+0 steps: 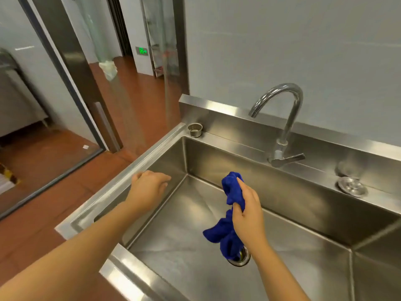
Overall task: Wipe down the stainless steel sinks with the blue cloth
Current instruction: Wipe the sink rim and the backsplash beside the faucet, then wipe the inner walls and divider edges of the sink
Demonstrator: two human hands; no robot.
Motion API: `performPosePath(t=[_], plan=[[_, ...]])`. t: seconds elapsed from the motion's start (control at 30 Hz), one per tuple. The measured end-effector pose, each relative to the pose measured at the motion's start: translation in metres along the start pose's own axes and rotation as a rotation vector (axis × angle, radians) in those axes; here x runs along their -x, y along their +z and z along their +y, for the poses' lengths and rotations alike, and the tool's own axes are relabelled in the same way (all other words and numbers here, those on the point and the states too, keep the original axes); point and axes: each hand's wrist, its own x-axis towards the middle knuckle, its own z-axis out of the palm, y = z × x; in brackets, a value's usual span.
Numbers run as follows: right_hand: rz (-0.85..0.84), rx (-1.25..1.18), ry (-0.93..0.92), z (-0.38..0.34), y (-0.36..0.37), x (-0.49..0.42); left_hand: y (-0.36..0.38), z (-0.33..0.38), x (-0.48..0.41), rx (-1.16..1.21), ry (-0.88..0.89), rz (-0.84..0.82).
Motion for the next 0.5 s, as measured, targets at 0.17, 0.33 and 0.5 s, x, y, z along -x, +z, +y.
performPosePath(t=[0.17,0.33,0.5], plan=[[-0.001,-0.042,0.024,-0.013,0.031,0.0,-0.004,-0.031,-0.015,0.098,-0.002,0.015],[-0.073,-0.115,0.073,-0.018,0.058,-0.005,-0.001,-0.047,-0.015,0.112,-0.049,0.025],[-0.075,-0.188,0.135,-0.024,0.095,-0.02,-0.005,-0.072,-0.025,0.14,-0.038,0.083]])
